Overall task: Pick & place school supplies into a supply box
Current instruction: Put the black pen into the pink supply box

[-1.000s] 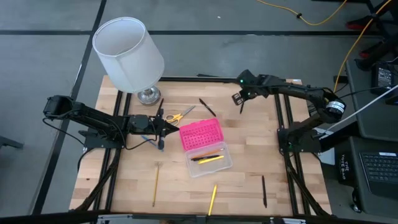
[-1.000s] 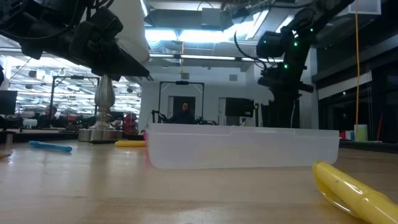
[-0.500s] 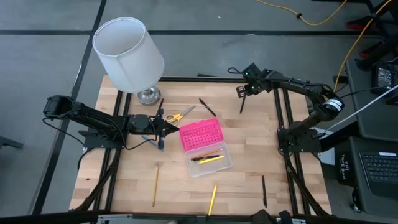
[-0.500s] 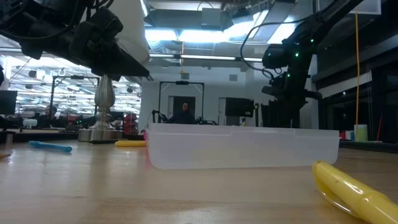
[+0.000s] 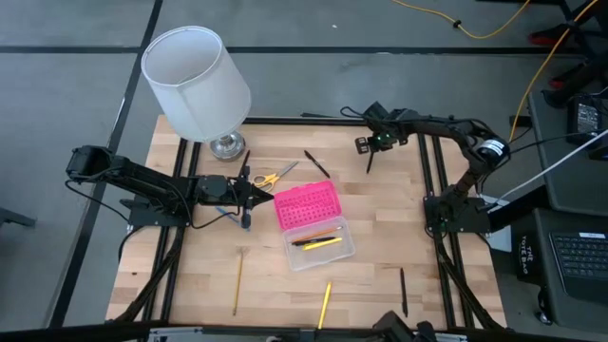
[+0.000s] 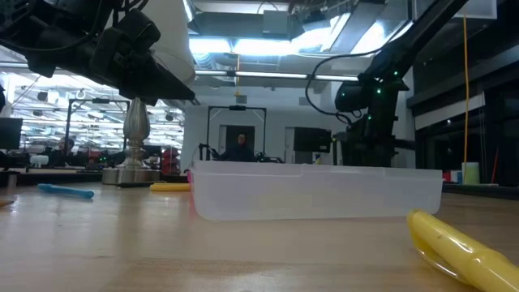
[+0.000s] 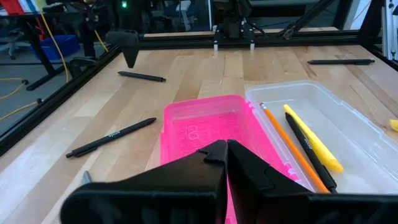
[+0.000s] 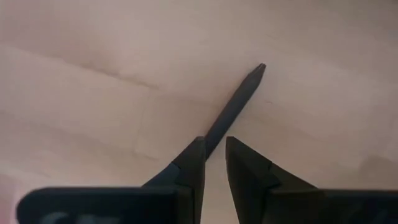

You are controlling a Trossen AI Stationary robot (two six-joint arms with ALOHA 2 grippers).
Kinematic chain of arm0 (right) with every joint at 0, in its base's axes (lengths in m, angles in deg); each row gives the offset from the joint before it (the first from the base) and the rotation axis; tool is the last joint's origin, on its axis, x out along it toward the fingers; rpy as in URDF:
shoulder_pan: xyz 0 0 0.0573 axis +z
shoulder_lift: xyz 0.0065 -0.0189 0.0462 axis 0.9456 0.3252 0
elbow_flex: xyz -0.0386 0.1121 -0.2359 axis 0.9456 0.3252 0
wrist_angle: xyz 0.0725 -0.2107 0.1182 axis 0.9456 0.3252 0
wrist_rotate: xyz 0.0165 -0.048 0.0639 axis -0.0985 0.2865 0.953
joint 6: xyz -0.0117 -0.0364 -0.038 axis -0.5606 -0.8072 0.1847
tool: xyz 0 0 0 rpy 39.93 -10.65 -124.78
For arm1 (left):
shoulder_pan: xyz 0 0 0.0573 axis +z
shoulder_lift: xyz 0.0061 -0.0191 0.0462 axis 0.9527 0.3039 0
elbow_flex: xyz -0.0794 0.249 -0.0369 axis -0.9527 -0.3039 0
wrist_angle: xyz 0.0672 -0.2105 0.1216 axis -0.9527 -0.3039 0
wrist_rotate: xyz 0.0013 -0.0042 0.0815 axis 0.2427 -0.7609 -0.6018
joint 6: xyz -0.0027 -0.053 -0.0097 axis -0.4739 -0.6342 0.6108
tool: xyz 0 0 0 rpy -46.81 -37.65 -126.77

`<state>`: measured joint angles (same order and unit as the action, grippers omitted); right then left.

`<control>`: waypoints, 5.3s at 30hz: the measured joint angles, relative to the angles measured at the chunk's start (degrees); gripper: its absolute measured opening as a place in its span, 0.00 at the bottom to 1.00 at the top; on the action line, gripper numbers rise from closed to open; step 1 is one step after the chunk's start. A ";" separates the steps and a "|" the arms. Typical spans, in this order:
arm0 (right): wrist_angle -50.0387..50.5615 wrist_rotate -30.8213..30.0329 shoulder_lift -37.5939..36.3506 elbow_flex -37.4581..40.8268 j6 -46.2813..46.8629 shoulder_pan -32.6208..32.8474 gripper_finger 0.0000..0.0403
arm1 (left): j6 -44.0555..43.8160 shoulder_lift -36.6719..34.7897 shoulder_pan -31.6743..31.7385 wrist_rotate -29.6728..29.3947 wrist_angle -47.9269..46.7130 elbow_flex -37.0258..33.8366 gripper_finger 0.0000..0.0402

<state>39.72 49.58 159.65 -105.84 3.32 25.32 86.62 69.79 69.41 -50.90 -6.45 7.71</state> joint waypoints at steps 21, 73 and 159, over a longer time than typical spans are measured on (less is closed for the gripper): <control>-2.46 -4.73 1.48 -0.02 2.19 -0.39 0.17 | 0.00 -0.01 0.00 0.00 0.00 0.00 0.01; -4.40 -4.60 7.45 -0.17 -15.48 -0.32 0.07 | 0.00 0.00 0.02 -0.01 0.00 0.00 0.01; -31.41 1.53 3.76 -0.11 -26.45 60.27 0.07 | 0.00 0.00 0.00 0.00 -0.02 0.00 0.01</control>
<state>8.31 51.11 163.41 -105.95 -23.13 85.59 86.62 69.79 69.41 -50.90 -6.47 7.71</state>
